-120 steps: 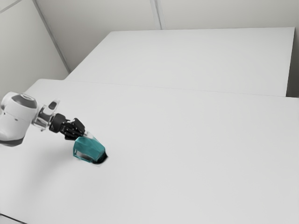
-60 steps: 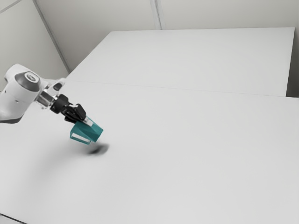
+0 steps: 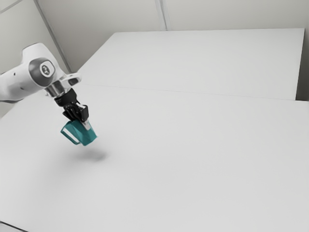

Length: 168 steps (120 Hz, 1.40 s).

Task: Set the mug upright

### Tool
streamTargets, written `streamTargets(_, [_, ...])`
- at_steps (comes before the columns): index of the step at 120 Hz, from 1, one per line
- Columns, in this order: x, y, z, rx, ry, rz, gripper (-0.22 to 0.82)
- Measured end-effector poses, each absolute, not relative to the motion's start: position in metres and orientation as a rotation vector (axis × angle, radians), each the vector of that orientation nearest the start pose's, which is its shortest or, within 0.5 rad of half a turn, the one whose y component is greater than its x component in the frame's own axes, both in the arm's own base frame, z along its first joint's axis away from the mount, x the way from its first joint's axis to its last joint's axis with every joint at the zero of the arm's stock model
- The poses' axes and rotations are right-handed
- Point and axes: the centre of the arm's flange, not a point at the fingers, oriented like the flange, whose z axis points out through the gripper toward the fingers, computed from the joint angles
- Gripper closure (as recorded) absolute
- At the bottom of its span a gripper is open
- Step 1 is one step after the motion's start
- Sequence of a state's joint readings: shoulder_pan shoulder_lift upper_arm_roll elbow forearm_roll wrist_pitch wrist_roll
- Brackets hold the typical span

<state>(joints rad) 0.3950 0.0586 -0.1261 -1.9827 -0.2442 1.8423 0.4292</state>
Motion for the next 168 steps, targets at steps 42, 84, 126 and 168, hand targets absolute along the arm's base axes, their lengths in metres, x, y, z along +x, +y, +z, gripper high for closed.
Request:
streamTargets(42, [0.547, 0.105, 0.406, -3.284, 0.007, 0.328, 0.78])
streamTargets(84, [0.562, 0.095, 0.383, -3.177, -0.113, 0.309, 0.78])
streamTargets(126, [0.572, 0.072, 0.371, -3.136, -0.189, 0.246, 0.77])
streamTargets(168, [0.574, 0.055, 0.345, -3.123, -0.271, 0.291, 0.77])
